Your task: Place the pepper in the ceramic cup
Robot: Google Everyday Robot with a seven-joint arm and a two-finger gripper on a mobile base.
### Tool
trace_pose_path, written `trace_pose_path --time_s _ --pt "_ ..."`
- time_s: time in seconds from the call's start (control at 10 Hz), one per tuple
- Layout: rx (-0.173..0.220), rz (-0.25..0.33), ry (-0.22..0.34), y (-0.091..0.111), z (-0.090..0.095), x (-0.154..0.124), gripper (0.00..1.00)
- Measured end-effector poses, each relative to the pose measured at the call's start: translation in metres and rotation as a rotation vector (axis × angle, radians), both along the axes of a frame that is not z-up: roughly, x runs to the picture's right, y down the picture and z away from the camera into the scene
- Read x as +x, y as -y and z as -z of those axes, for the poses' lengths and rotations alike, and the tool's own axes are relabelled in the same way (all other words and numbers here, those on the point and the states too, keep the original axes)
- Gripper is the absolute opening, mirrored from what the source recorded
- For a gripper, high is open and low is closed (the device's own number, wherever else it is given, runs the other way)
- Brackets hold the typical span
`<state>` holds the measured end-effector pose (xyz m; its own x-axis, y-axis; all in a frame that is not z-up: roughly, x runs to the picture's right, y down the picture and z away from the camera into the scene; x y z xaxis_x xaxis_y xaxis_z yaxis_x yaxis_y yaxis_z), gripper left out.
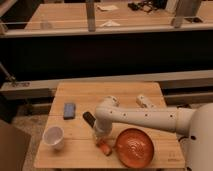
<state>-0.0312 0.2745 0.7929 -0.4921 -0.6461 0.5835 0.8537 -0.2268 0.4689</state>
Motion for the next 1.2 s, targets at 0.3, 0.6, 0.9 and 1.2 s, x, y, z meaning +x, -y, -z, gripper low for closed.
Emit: trace_pose_path --time_s 0.3,0.6,0.9,1.2 --pt "0.013 -0.003 0.003 0.007 0.004 -0.003 0.01" --pt "0.025 0.004 0.004 0.013 0.007 -0.002 0.00" --pt "0.039 0.011 0.009 0.018 0.010 -0.004 0.00" --pt "0.052 0.018 0.011 0.024 0.013 -0.004 0.00"
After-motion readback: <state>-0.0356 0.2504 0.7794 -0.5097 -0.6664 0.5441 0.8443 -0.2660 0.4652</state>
